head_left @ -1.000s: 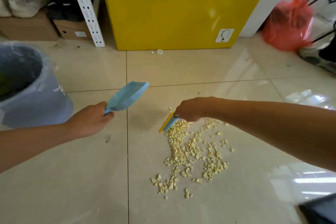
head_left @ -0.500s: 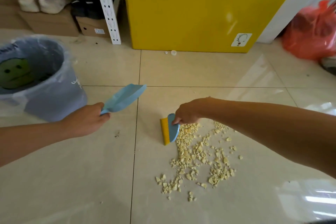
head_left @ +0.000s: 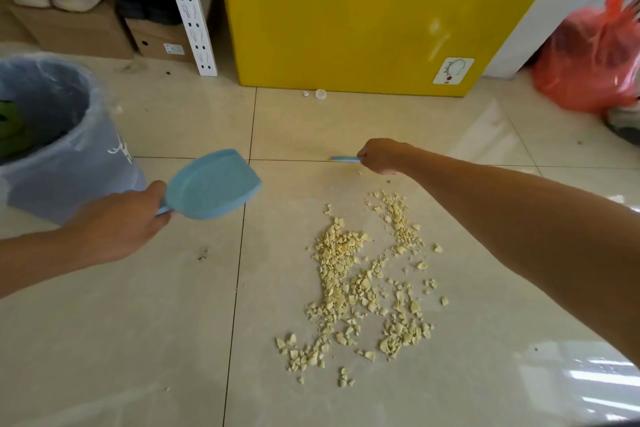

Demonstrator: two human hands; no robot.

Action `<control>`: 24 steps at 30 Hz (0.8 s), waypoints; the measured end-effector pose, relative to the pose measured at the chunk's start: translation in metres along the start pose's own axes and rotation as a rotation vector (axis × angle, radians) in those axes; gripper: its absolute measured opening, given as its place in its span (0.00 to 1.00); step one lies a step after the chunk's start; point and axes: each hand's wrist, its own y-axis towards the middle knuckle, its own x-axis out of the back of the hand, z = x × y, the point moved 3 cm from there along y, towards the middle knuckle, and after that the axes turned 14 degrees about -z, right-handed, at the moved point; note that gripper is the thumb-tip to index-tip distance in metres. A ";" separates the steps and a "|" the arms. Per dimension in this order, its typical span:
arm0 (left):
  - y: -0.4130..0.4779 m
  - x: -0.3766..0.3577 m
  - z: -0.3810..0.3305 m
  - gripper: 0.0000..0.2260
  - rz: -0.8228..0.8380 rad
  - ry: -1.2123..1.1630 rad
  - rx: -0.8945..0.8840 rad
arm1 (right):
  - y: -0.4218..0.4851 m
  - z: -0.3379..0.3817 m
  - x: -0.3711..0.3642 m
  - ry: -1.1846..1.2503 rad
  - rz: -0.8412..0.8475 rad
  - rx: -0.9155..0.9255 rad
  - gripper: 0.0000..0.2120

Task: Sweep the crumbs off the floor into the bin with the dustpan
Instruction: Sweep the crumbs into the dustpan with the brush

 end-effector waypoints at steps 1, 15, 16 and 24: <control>-0.004 0.002 -0.009 0.10 -0.019 0.044 -0.020 | 0.003 -0.003 -0.007 -0.020 -0.009 -0.021 0.15; -0.015 -0.008 -0.074 0.13 0.004 0.113 -0.205 | -0.054 0.032 -0.024 0.016 0.053 0.054 0.06; -0.013 -0.010 -0.073 0.13 -0.001 0.118 -0.235 | -0.063 0.036 -0.026 0.026 0.071 0.083 0.04; 0.005 -0.017 -0.082 0.11 0.091 0.086 -0.281 | -0.129 0.039 -0.049 -0.016 0.217 0.181 0.07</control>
